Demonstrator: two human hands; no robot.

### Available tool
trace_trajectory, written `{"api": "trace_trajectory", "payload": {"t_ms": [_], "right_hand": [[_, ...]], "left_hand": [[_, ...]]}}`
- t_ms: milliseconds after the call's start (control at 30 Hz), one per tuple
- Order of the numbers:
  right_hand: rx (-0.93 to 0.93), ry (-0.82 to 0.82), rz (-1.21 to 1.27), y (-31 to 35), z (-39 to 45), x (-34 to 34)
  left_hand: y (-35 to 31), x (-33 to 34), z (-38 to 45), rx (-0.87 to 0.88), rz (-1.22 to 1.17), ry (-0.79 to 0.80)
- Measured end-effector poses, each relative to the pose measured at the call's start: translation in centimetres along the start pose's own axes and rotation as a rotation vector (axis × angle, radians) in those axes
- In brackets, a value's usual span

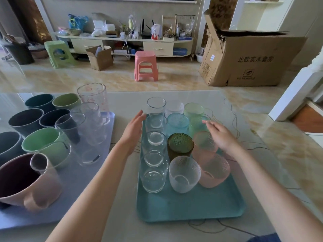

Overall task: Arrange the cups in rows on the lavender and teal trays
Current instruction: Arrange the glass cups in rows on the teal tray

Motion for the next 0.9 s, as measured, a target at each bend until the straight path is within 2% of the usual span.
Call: {"api": "trace_trajectory", "payload": {"t_ms": [100,367,433,533,700,800,900], "right_hand": [[0.031,-0.015,-0.004,0.0,0.2,-0.1],[0.04,0.011,0.028,-0.1,0.4,0.0],[0.014,0.002,0.017,0.0,0.4,0.0],[-0.034,-0.022,-0.053,0.4,0.4,0.0],[-0.013,-0.055,-0.076,0.3,0.5,-0.4],[-0.008,-0.072,-0.07,0.2,0.3,-0.7],[-0.009,-0.07,-0.06,0.5,0.2,-0.7]], "left_hand": [[0.5,0.8,0.3,-0.049,0.037,0.029],[0.2,1.2,-0.5,-0.085,0.028,-0.018],[-0.5,1.2,-0.4,-0.032,0.124,-0.016],[-2.9,1.6,0.1,0.192,0.329,-0.024],[-4.9,4.4,1.4,0.516,0.94,0.182],[-4.7,5.6,1.6,0.529,0.989,0.283],[-4.2,6.4,1.6,0.457,0.989,0.398]]}}
Point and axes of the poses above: each hand's wrist, its own z-axis towards the middle knuckle, its own x-axis out of the palm, y = z × x, the point moved 5 cm from there along z, towards the middle knuckle, and after that the axes turned 11 degrees about x, right-handed, at the moved point
